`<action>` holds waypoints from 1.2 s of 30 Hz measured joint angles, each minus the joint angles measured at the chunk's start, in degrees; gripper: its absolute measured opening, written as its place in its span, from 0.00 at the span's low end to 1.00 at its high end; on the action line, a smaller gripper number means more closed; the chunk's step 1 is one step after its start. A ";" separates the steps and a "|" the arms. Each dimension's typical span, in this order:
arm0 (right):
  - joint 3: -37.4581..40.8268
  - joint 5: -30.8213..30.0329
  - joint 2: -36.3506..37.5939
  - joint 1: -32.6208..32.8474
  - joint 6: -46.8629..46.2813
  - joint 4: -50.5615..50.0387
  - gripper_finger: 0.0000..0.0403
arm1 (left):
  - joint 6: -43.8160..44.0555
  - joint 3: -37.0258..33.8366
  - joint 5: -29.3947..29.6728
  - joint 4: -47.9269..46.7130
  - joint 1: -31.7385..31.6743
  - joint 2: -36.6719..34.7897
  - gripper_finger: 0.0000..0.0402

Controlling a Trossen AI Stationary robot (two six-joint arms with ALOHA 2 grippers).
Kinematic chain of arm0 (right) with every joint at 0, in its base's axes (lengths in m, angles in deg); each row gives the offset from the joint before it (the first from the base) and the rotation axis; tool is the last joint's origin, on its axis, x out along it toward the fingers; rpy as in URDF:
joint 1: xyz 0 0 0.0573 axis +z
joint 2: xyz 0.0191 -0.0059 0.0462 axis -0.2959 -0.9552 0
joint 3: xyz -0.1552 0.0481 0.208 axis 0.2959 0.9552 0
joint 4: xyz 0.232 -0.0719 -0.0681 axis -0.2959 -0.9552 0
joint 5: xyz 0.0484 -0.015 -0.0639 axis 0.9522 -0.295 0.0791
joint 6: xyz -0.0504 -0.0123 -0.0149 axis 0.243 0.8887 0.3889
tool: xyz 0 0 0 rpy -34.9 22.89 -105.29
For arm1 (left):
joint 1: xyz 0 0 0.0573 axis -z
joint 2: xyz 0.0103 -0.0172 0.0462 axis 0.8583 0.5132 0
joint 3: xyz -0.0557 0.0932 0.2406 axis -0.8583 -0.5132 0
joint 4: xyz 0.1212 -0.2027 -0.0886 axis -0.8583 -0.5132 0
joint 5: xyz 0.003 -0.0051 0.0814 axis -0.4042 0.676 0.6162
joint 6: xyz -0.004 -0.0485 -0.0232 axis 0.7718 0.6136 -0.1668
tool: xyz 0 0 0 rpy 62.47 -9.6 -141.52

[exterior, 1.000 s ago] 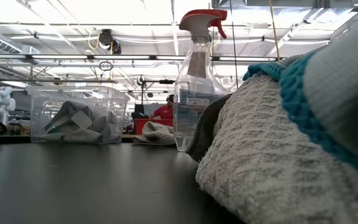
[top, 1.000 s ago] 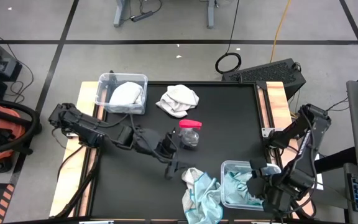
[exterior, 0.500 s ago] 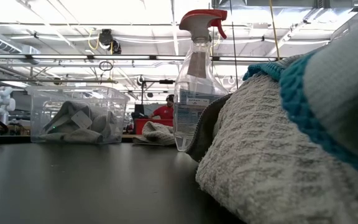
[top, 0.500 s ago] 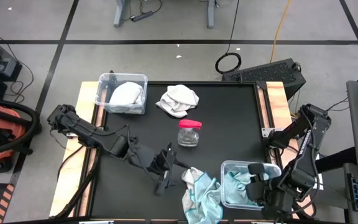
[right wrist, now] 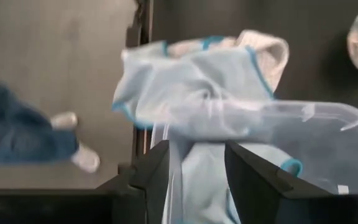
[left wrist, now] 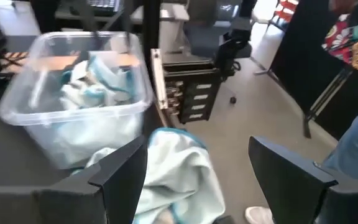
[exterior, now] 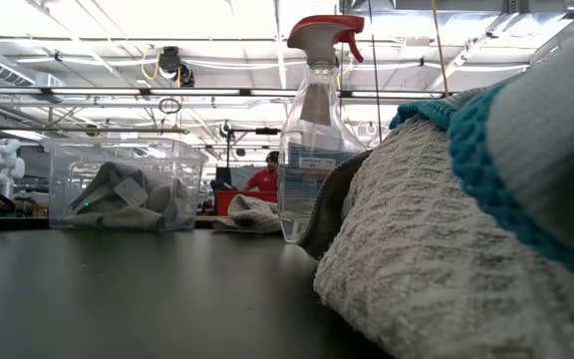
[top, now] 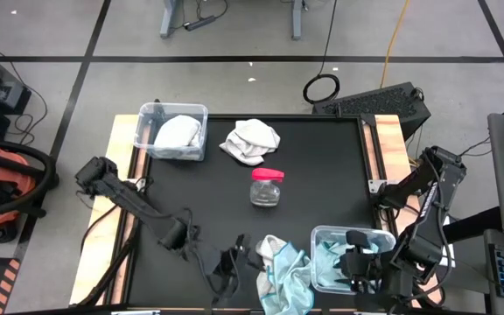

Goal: Sort microfiber towel by color & place in baskets
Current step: Put the blue towel into the bottom transparent bin

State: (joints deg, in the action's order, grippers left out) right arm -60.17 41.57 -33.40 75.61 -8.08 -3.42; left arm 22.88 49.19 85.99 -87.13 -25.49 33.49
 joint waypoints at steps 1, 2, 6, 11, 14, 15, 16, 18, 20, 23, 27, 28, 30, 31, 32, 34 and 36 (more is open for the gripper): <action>0.00 -0.86 0.00 -0.18 -1.24 0.31 0.37 | -0.01 0.10 0.19 0.99 0.53 0.95 0.71; 0.00 -1.52 0.00 -0.29 -2.18 1.09 0.39 | -0.02 0.27 0.52 1.82 1.07 1.96 0.71; 0.00 -3.80 0.00 -0.33 -5.08 3.44 0.48 | 0.00 0.52 1.43 6.54 1.89 5.65 0.71; 0.00 -6.26 0.00 -0.63 -7.75 5.40 0.61 | 0.02 0.54 1.79 13.81 1.59 10.60 0.71; 0.00 -6.26 0.00 -0.73 -8.60 5.89 0.67 | 1.00 0.56 1.73 17.51 1.06 13.32 0.71; 0.00 -6.25 0.00 -0.73 -8.48 6.19 0.68 | 1.59 0.57 1.72 18.13 0.87 14.05 0.71; 0.00 -6.23 0.00 -0.73 -7.90 6.29 0.69 | 2.26 0.57 1.70 18.71 0.65 14.73 0.71; 0.00 -6.17 0.00 -0.73 -6.22 6.20 0.70 | 3.00 1.02 1.74 18.36 0.18 16.03 0.71; 0.00 -6.13 0.00 -0.72 -4.55 6.18 0.70 | 2.80 2.02 1.78 17.75 -0.20 17.45 0.71; 0.00 -6.12 0.00 -0.78 -3.03 6.16 0.69 | 0.39 4.82 1.31 16.34 -1.04 20.08 0.71; 0.00 -6.12 0.00 -0.82 -2.23 6.13 0.68 | -0.06 10.52 -1.97 8.95 -2.71 24.17 0.71; 0.00 -6.12 0.00 -0.82 -1.88 6.13 0.67 | -0.06 11.84 -2.52 7.65 -3.03 25.19 0.71; 0.00 -6.12 0.00 -0.82 -1.07 6.16 0.67 | -0.24 14.37 -4.51 7.01 -3.34 27.03 0.71; 0.00 -6.12 0.00 -0.82 -0.88 6.18 0.67 | -0.29 15.30 -6.28 7.09 -3.46 27.84 0.71; 0.00 -6.14 0.00 -0.82 -0.73 6.24 0.66 | -0.28 16.25 -7.73 6.86 -3.53 28.61 0.71; 0.00 -6.17 0.00 -0.82 -0.62 6.46 0.66 | -0.26 18.28 -9.78 3.94 -3.65 30.16 0.71; 0.00 -6.21 0.00 -0.82 -0.62 6.78 0.65 | -0.17 19.40 -10.90 -0.81 -3.86 31.53 0.71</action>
State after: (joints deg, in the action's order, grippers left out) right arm -60.17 35.36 -33.40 74.80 -8.70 3.36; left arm 22.71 68.59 75.09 -87.94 -29.35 65.02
